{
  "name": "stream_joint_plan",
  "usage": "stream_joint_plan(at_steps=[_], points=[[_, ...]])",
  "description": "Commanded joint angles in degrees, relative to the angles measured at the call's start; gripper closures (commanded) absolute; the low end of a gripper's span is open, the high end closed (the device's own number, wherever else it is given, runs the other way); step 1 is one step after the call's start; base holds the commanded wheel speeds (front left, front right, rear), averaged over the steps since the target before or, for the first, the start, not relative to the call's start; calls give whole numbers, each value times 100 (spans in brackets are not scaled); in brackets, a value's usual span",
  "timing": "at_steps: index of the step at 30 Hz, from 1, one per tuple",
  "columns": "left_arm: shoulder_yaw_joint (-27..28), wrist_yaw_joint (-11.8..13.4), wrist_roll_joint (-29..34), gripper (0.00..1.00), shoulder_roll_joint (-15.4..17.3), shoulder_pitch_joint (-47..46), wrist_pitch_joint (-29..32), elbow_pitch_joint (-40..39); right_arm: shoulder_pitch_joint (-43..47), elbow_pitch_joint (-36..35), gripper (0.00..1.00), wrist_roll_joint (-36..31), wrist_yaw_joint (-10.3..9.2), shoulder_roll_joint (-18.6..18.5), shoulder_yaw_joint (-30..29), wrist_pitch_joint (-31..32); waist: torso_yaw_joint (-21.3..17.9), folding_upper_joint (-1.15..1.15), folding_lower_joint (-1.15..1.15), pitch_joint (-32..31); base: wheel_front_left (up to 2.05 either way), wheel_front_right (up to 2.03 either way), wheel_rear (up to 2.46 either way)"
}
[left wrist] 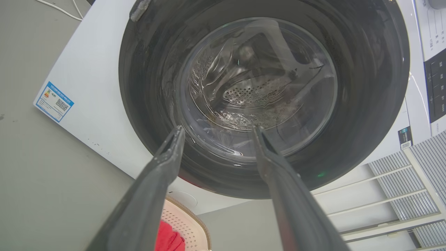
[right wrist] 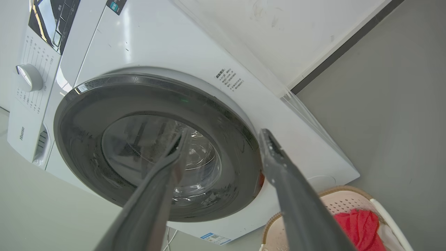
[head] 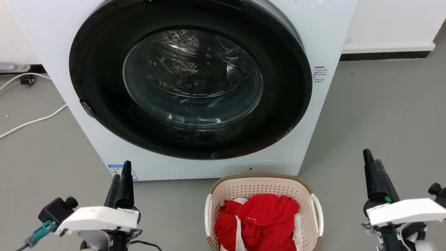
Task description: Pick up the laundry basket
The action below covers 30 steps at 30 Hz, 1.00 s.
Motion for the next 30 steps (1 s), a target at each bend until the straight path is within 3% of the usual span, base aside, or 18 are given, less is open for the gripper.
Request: stream_joint_plan(at_steps=[1, 5, 30], points=[[-51, 43, 302, 0, 25, -152, -70, -107, -19, -128, 0, -346, 0, -27, 43, -70, 0, 0, 0, 1, 0, 0, 0], [-158, 121, 959, 0, 27, -131, -189, -39, 33, -55, 0, -1047, 0, -30, 91, -193, 2, 0, 0, 6, 0, 0, 0], [-442, 289, 2886, 0, 85, -178, -618, 49, 99, -64, 0, -2950, 0, -40, 90, -618, 3, 0, 0, 39, 0, 0, 0]])
